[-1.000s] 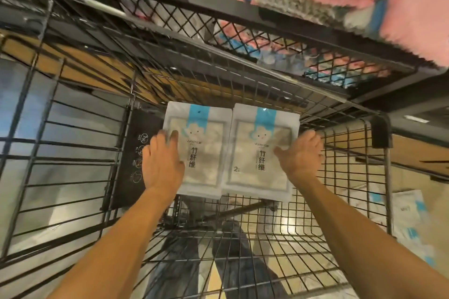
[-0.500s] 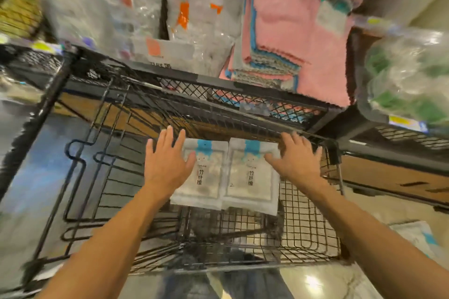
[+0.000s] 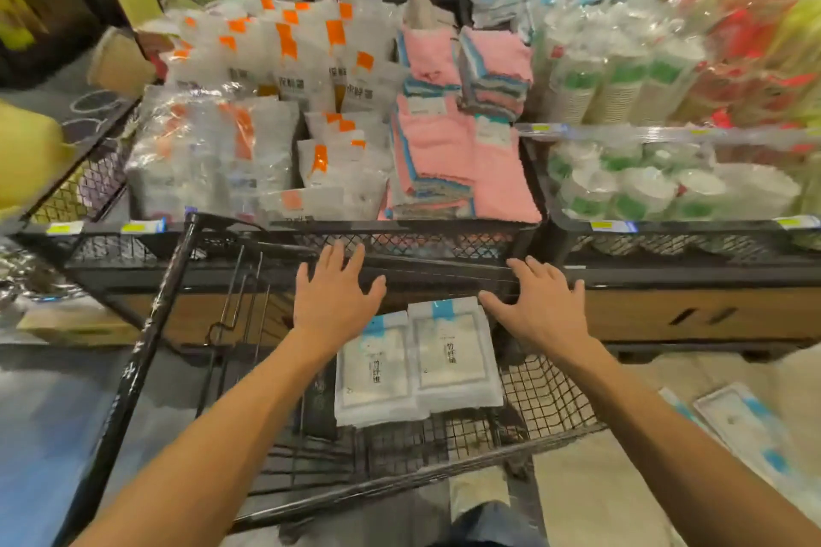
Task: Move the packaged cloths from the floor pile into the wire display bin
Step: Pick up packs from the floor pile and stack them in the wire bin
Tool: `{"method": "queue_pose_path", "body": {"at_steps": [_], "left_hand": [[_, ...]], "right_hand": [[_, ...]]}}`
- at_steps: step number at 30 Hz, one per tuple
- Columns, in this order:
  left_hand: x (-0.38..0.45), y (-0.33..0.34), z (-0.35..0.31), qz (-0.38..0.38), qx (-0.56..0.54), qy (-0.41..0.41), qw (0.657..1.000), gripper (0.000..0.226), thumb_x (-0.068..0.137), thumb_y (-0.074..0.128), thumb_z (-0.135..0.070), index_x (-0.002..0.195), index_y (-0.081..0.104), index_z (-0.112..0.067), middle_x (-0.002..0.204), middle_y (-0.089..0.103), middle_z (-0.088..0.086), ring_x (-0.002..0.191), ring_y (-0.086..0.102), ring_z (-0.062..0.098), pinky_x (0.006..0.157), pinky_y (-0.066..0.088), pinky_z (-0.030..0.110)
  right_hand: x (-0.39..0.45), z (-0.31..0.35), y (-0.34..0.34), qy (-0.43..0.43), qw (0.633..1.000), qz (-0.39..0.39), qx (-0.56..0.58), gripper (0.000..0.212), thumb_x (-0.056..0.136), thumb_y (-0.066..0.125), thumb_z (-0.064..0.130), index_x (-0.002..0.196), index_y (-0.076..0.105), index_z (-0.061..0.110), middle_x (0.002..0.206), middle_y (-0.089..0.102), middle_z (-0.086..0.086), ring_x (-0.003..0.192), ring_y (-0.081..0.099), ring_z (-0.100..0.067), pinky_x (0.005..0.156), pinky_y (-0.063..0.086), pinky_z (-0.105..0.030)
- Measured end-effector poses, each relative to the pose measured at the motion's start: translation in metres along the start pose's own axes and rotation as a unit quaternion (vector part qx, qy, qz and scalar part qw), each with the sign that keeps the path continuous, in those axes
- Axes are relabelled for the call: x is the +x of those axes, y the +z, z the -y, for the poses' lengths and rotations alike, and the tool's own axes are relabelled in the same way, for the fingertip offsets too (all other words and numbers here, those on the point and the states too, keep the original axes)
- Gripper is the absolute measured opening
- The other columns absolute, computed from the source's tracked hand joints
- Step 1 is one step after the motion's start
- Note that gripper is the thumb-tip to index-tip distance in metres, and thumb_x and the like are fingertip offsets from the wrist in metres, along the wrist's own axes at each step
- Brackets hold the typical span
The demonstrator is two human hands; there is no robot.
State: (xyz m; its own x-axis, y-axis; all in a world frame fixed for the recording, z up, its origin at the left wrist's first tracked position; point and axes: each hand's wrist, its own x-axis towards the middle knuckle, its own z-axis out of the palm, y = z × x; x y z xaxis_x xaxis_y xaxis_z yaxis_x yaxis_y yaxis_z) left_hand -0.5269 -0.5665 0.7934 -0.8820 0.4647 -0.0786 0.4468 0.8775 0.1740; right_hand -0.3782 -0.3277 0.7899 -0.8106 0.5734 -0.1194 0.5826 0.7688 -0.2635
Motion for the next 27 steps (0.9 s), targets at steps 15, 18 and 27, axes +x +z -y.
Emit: {"method": "queue_pose_path", "body": {"at_steps": [15,18,27], "left_hand": [[-0.081,0.006,-0.141,0.02,-0.008,0.283,0.959,0.07,0.102,0.032,-0.062,0.162,0.022,-0.028,0.17,0.019,0.004,0.157,0.015,0.022,0.125,0.014,0.053],[-0.111,0.02,-0.187,0.025,-0.01,0.332,0.943,0.069,0.101,0.036,-0.061,0.161,0.026,-0.028,0.169,0.023,0.004,0.156,0.018,0.022,0.125,0.016,0.053],[-0.213,0.064,-0.338,0.072,0.042,0.476,0.876,0.069,0.103,0.031,-0.06,0.163,0.019,-0.026,0.17,0.018,0.003,0.157,0.012,0.022,0.126,0.013,0.053]], "right_hand": [[-0.223,-0.127,-0.05,0.283,0.953,-0.108,0.018,0.082,0.088,0.048,0.078,0.154,0.039,0.031,0.16,0.042,0.004,0.145,0.04,-0.028,0.115,0.035,-0.054],[-0.28,-0.17,-0.05,0.349,0.929,-0.115,0.039,0.083,0.089,0.05,0.077,0.156,0.036,0.031,0.159,0.045,0.002,0.144,0.042,-0.029,0.117,0.033,-0.056],[-0.447,-0.288,-0.031,0.494,0.851,-0.156,0.082,0.083,0.086,0.05,0.078,0.151,0.043,0.028,0.157,0.047,0.002,0.143,0.044,-0.029,0.113,0.038,-0.057]]}}
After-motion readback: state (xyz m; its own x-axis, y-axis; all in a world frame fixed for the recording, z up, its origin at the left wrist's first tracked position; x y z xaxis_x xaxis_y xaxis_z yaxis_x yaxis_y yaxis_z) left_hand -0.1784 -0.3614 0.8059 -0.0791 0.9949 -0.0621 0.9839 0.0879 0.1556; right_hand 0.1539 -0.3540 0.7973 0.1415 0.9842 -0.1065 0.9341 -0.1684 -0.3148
